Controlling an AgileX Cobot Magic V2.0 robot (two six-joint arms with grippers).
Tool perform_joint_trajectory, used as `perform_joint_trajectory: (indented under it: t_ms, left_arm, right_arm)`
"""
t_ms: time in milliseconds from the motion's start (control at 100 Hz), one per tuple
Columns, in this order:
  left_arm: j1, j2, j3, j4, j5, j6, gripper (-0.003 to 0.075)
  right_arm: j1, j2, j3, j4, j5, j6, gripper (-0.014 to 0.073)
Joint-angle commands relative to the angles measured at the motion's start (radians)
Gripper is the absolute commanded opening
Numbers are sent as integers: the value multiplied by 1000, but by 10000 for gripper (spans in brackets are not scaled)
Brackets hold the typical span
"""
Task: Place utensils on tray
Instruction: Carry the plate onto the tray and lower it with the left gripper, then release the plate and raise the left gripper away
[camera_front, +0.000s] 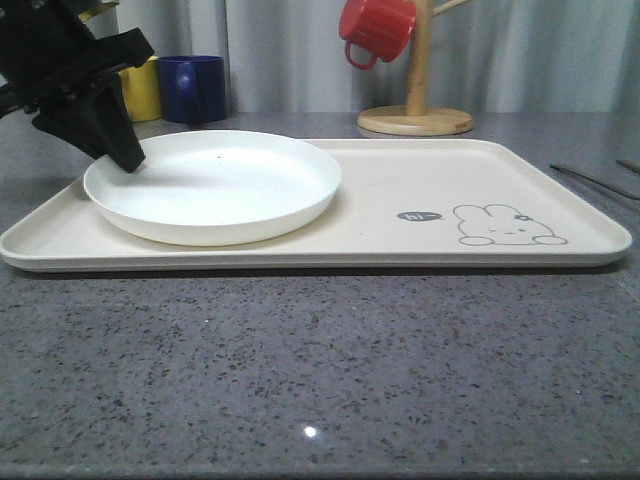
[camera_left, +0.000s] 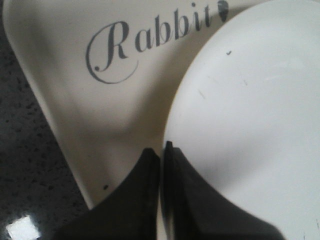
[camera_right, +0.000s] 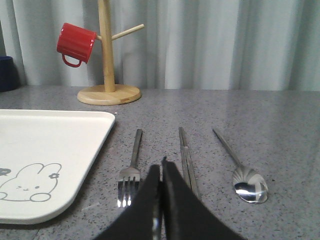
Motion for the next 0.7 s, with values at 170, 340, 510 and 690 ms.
perform_joint_trajectory:
  t_ms: [170,340,510,690]
  left_arm:
    - [-9,-41,-32,-48,-22,-7,134]
    - [-9,-41,-32,-51,-22,-7,273]
    - [-9,-65,-32,-54,-78,-7,281]
    - [-9,-169,4,-63,-224,-7,281]
  right_arm:
    - [-8,-18,0,-3,-85,-8,-69]
    - [-8,-18,0,-3,-85,-8,-69]
    - [-8,-18,0,-3,-85,-8,-69]
    - [-8,-18,0,-3,-85,-8,-69]
